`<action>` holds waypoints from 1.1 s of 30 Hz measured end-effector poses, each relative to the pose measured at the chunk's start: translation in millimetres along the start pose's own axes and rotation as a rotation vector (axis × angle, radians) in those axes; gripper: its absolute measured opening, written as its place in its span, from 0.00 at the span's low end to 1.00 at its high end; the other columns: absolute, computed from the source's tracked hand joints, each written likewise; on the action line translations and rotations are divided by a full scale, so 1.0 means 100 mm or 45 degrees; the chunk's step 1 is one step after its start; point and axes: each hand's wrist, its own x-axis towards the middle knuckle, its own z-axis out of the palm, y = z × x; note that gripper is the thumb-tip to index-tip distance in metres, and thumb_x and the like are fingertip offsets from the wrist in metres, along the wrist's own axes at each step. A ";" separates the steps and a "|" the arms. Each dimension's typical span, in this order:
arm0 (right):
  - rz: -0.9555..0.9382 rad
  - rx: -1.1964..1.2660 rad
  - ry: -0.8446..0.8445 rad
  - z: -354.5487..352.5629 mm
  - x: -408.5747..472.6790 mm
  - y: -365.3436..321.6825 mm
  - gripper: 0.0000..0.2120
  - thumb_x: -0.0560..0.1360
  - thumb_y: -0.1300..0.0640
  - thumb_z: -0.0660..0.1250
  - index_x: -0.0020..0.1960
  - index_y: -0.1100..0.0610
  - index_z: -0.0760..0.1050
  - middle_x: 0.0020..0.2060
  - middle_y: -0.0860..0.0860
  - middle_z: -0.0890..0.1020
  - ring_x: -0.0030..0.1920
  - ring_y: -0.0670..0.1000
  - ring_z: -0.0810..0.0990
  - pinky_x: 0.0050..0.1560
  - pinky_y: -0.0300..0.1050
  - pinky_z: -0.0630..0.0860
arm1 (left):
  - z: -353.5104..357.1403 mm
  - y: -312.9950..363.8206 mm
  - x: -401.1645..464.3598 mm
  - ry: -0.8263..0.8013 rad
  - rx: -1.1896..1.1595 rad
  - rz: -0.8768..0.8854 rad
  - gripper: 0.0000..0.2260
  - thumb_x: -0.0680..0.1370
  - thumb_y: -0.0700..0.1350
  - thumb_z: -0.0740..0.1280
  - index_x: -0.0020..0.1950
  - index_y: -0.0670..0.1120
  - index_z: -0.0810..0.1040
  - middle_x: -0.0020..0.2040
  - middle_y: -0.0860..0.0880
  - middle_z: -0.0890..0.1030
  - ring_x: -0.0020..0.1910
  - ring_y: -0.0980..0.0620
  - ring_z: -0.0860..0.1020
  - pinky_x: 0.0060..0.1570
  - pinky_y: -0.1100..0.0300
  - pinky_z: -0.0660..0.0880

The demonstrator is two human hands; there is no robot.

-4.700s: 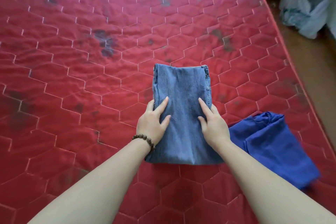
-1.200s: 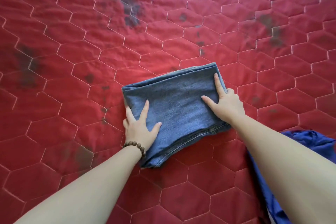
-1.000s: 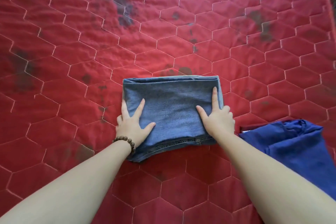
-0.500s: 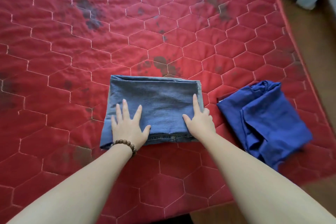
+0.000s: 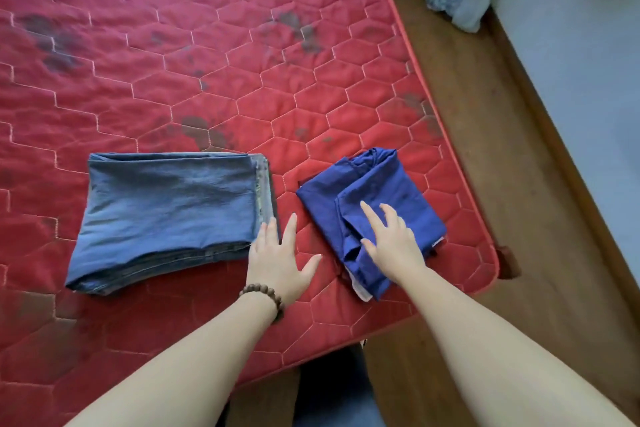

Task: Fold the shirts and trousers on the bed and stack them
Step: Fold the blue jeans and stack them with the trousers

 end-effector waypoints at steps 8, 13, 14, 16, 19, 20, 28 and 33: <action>-0.453 -0.286 -0.016 -0.19 0.89 0.97 0.37 0.78 0.44 0.63 0.78 0.44 0.43 0.77 0.57 0.49 0.76 0.55 0.51 0.72 0.52 0.55 | 1.01 1.33 0.19 -0.043 -0.416 -0.505 0.50 0.67 0.74 0.61 0.78 0.55 0.39 0.79 0.42 0.45 0.77 0.42 0.51 0.72 0.46 0.58; -0.679 -0.456 -0.075 -0.15 1.52 1.07 0.41 0.76 0.41 0.63 0.77 0.43 0.38 0.78 0.55 0.43 0.78 0.53 0.42 0.75 0.55 0.46 | 1.38 1.57 0.33 0.114 -0.705 -0.838 0.53 0.66 0.67 0.72 0.79 0.52 0.43 0.76 0.41 0.54 0.72 0.40 0.59 0.69 0.48 0.61; -0.720 -0.461 -0.077 -0.13 1.64 1.04 0.42 0.76 0.40 0.63 0.77 0.43 0.38 0.78 0.55 0.43 0.78 0.54 0.41 0.76 0.56 0.45 | 1.42 1.56 0.36 0.155 -0.714 -0.881 0.53 0.65 0.66 0.73 0.79 0.51 0.44 0.73 0.41 0.57 0.70 0.40 0.62 0.67 0.48 0.63; -0.826 -0.462 -0.088 -0.07 1.86 0.91 0.44 0.74 0.39 0.65 0.77 0.42 0.38 0.78 0.55 0.43 0.77 0.54 0.41 0.75 0.58 0.44 | 1.47 1.51 0.40 0.186 -0.650 -0.972 0.54 0.64 0.65 0.73 0.78 0.52 0.44 0.69 0.44 0.62 0.67 0.41 0.65 0.64 0.47 0.66; -0.969 -0.506 -0.133 0.02 2.15 0.66 0.51 0.70 0.37 0.69 0.76 0.40 0.34 0.78 0.54 0.40 0.77 0.55 0.40 0.74 0.62 0.42 | 1.53 1.42 0.44 0.168 -0.584 -1.048 0.52 0.63 0.65 0.74 0.78 0.51 0.48 0.66 0.44 0.66 0.65 0.42 0.66 0.63 0.48 0.67; -0.991 -0.515 -0.166 0.04 2.24 0.58 0.53 0.69 0.37 0.70 0.75 0.40 0.33 0.78 0.53 0.40 0.77 0.55 0.40 0.74 0.63 0.43 | 1.54 1.38 0.45 0.167 -0.616 -1.061 0.51 0.63 0.64 0.75 0.76 0.49 0.52 0.65 0.43 0.67 0.65 0.41 0.67 0.63 0.49 0.67; -1.055 -0.546 -0.269 0.13 2.44 0.37 0.45 0.64 0.38 0.74 0.74 0.50 0.57 0.60 0.56 0.73 0.59 0.60 0.71 0.56 0.53 0.67 | 1.44 1.13 0.61 -0.113 -0.411 -0.953 0.23 0.66 0.67 0.70 0.43 0.48 0.72 0.50 0.46 0.80 0.54 0.42 0.78 0.49 0.53 0.75; -0.783 -0.337 -0.379 0.07 2.46 0.62 0.31 0.65 0.38 0.74 0.52 0.55 0.61 0.52 0.58 0.79 0.52 0.61 0.78 0.41 0.50 0.68 | 1.19 0.87 0.82 -0.026 -0.289 -0.720 0.20 0.67 0.64 0.70 0.42 0.49 0.71 0.48 0.47 0.81 0.51 0.42 0.79 0.41 0.55 0.70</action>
